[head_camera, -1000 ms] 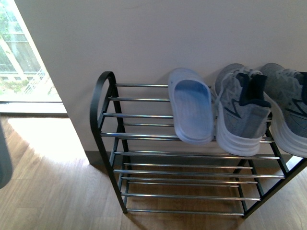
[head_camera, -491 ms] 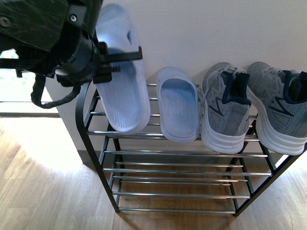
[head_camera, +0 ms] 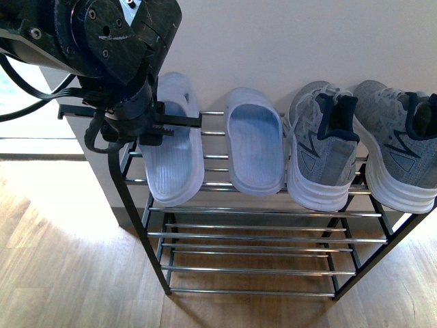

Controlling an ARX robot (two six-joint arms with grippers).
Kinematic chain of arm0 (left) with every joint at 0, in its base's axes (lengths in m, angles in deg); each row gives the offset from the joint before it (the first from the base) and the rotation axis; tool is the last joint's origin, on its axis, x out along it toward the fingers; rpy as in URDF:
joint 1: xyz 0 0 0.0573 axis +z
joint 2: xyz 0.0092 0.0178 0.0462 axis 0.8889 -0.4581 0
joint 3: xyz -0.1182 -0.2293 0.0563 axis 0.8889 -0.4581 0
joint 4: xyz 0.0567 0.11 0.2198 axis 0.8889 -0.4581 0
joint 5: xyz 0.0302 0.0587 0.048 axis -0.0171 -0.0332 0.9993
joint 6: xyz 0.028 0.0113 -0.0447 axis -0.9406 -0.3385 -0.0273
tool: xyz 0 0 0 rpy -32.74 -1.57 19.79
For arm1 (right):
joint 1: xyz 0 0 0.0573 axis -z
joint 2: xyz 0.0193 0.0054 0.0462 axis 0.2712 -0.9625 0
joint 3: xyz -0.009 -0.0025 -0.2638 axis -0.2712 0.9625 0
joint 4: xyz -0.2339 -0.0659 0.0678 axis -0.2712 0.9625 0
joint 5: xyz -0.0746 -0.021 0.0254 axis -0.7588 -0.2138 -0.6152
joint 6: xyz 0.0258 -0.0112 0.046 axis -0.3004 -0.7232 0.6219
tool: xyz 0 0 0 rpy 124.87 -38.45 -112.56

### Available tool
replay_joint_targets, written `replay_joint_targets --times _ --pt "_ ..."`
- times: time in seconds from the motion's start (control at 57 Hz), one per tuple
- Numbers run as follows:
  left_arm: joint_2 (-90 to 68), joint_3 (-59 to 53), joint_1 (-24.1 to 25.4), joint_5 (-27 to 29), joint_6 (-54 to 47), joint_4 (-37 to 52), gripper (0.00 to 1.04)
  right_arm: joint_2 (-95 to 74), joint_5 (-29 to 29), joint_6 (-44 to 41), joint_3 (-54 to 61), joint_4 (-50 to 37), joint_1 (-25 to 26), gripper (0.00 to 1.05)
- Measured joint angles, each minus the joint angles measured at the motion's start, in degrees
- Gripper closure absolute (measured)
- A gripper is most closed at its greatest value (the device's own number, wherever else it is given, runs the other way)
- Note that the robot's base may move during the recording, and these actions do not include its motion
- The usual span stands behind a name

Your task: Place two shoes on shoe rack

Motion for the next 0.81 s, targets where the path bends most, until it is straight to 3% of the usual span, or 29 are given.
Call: replay_joint_targets --times 0.298,0.579,0.702,0.807 --pt "-0.74 0.02 -1.99 0.31 -7.93 3.23 1.02 0.0 0.0 0.0 0.0 0.0 0.0 0.09" --pt "3.21 -4.22 -1.84 0.26 -7.93 4.7 0.6 0.0 0.0 0.0 0.0 0.0 0.0 0.09" --pt "9.18 -7.91 -1.7 1.01 -6.88 9.66 0.4 0.0 0.0 0.0 0.0 0.0 0.0 0.09" --pt "22.32 -16.31 -1.42 1.97 -7.8 20.98 0.15 0.0 0.02 0.0 0.0 0.0 0.0 0.09"
